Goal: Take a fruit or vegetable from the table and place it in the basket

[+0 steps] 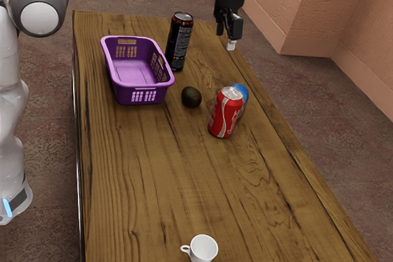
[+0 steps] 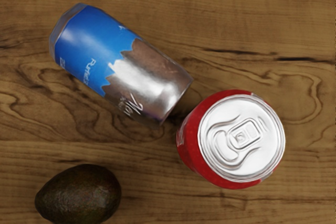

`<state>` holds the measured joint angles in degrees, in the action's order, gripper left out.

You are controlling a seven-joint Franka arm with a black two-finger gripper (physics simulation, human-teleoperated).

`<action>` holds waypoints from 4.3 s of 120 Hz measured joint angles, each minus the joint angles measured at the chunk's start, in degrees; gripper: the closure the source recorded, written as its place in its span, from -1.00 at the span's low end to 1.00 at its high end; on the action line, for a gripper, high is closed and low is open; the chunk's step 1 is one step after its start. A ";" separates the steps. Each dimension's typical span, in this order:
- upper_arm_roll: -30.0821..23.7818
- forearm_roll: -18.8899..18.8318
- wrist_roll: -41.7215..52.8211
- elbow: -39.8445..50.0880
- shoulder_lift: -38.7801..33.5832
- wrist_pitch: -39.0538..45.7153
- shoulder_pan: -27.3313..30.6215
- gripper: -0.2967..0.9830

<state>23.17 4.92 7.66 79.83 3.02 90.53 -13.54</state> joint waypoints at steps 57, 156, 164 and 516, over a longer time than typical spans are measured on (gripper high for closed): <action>0.21 -0.41 0.58 -0.57 0.23 -0.40 0.21 -0.54; 2.94 -4.44 2.35 24.35 -7.74 14.86 0.40 -0.54; 3.66 -4.65 2.54 25.30 -7.64 16.11 0.33 -0.54; 6.80 -4.94 19.15 34.23 0.05 33.23 -0.03 -0.54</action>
<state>29.97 -0.02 26.81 114.06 3.07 123.76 -13.57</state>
